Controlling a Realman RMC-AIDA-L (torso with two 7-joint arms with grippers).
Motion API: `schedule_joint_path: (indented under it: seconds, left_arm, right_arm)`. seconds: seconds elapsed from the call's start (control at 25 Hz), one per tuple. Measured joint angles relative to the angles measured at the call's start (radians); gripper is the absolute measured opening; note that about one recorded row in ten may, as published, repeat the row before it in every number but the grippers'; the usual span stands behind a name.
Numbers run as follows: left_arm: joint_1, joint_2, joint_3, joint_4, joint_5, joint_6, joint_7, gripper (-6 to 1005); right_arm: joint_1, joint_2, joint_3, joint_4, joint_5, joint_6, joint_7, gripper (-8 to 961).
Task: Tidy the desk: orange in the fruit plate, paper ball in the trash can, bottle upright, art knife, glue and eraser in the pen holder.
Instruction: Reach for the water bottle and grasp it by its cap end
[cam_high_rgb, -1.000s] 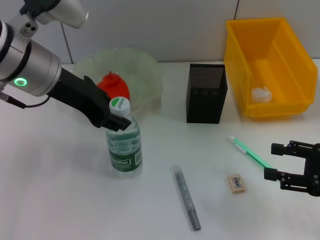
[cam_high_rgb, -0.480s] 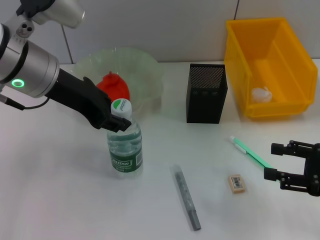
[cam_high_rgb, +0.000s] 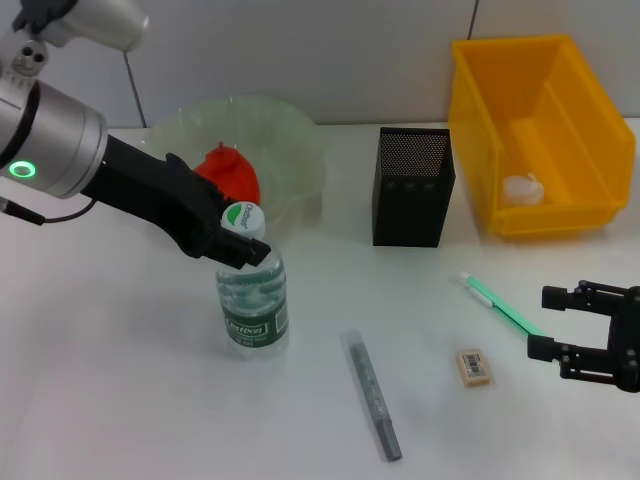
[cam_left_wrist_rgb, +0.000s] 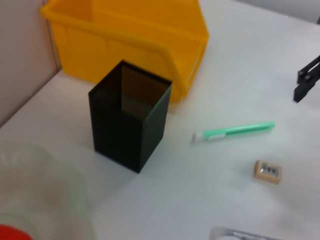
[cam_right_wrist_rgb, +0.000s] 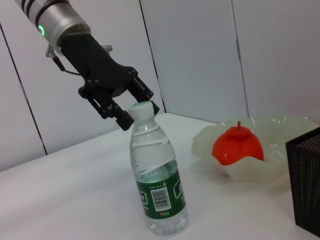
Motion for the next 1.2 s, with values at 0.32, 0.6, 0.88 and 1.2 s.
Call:
schedule_joint_path:
  seconds: [0.32,0.6,0.88,1.2]
  left_arm:
    - [0.057,-0.003,-0.078,-0.046,-0.143,-0.001,0.149,663]
    - [0.113,-0.005,-0.134,-0.152,-0.268,-0.053,0.321,667]
    - [0.124,-0.001,-0.147,-0.256,-0.319,-0.125,0.447,794]
    - [0.18,-0.002,-0.15,-0.335,-0.438,-0.125,0.59,793]
  right_arm:
    - [0.002,0.0,0.0,0.0,0.001,0.0,0.009,725]
    - [0.002,0.0,0.0,0.0,0.002,0.0,0.01,726]
    - [0.001,0.0,0.0,0.0,0.002,0.001,0.012,725]
    - [-0.001,0.0,0.0,0.0,0.002,0.012,0.023,726]
